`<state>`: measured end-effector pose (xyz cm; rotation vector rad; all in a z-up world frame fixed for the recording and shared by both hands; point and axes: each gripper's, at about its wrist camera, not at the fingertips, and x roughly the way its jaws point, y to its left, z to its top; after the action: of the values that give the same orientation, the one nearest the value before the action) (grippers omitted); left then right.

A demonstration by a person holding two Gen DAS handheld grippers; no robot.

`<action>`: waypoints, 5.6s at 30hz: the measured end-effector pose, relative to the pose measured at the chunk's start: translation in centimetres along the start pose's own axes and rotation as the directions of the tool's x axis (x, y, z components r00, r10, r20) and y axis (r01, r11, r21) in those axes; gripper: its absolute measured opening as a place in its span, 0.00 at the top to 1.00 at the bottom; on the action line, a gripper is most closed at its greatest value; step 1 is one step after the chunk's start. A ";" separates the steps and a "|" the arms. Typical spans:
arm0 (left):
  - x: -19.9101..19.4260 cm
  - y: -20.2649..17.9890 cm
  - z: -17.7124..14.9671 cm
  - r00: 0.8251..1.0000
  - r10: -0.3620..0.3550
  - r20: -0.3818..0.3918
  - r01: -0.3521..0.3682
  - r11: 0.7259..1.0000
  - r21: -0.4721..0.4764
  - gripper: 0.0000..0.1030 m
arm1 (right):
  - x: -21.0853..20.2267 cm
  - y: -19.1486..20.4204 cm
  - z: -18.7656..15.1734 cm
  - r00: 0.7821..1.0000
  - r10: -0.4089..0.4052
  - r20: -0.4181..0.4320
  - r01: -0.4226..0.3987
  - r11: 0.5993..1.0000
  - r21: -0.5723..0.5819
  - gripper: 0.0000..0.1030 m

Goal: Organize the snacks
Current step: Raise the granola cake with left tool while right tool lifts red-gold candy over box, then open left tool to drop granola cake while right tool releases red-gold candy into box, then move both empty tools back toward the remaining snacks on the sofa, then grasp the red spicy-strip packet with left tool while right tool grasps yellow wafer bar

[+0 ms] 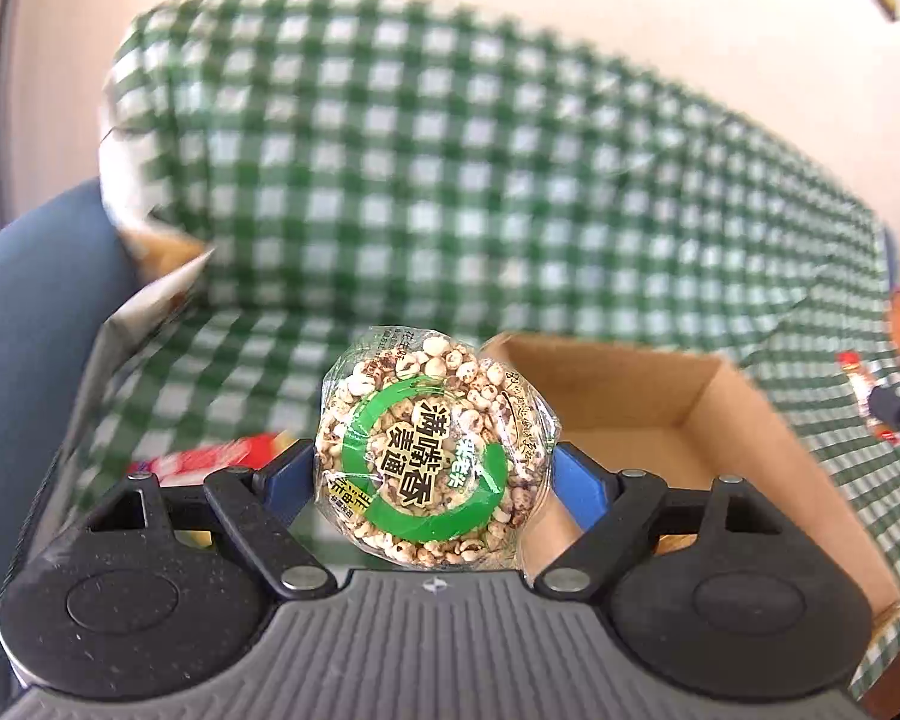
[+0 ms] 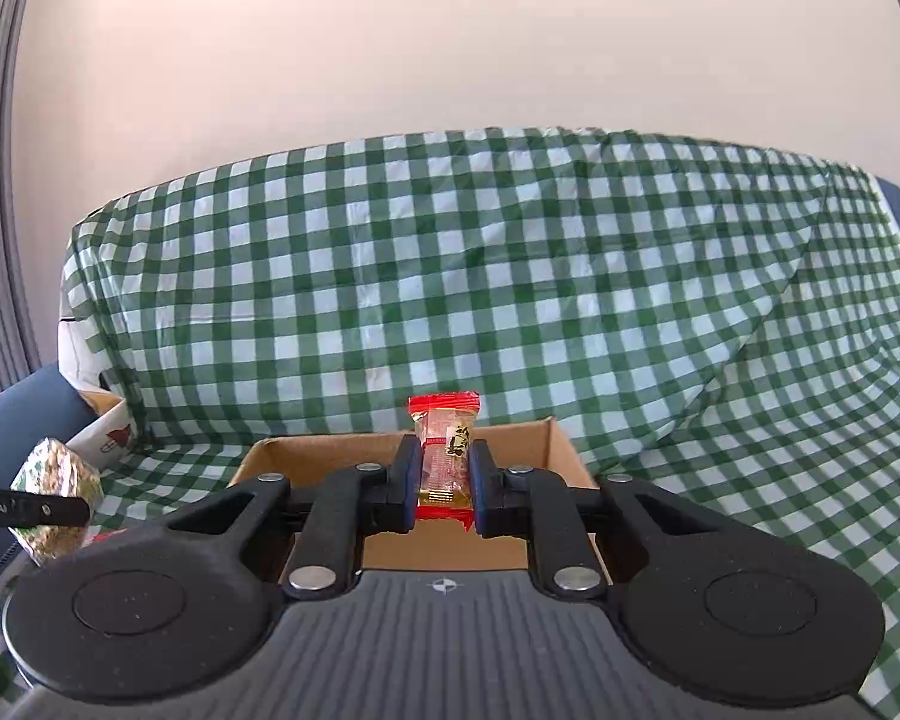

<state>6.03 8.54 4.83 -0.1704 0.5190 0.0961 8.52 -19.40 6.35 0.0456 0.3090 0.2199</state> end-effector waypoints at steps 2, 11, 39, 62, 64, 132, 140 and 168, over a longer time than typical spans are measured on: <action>-0.4 -1.5 0.1 0.998 -0.039 0.041 0.038 0.999 0.030 0.16 | -0.3 -0.4 0.0 1.000 -0.015 0.010 0.015 1.000 -0.007 0.83; -1.2 -7.0 -1.3 0.979 -0.179 0.101 0.163 0.975 0.153 0.16 | -0.8 -0.9 -0.3 0.999 -0.037 0.018 0.037 0.998 -0.043 0.83; -0.4 -9.2 -2.2 0.960 -0.264 0.092 0.249 0.957 0.149 0.16 | -1.1 1.5 -0.8 1.000 -0.005 0.027 0.010 0.984 -0.179 0.83; -1.2 -7.4 -2.6 0.961 -0.265 0.075 0.247 0.950 0.190 0.69 | 0.0 3.5 -0.9 0.999 -0.036 -0.015 0.035 0.994 -0.108 0.46; -1.6 -6.3 -2.5 0.964 -0.257 0.070 0.242 0.955 0.173 0.70 | -0.1 4.4 -0.8 1.000 -0.023 -0.012 0.022 0.997 -0.079 0.47; 8.5 17.8 -5.8 0.854 -0.228 -0.468 -0.017 0.886 -0.463 0.91 | 10.1 22.4 -7.5 0.818 0.353 -0.454 -0.332 0.935 0.128 0.82; 3.9 19.6 -6.7 0.877 -0.025 -0.481 -0.178 0.911 -0.373 0.75 | 9.5 22.7 -7.8 0.814 0.330 -0.479 -0.318 0.942 0.107 0.76; 7.5 16.7 -7.4 0.796 0.193 -0.574 -0.284 0.956 -0.072 0.52 | 16.2 28.4 -10.3 0.807 0.321 -0.495 -0.354 0.935 0.029 0.62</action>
<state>6.63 23.92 -7.54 -0.2887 1.1303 0.3439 14.54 11.97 -6.02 -0.0222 0.8109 0.6031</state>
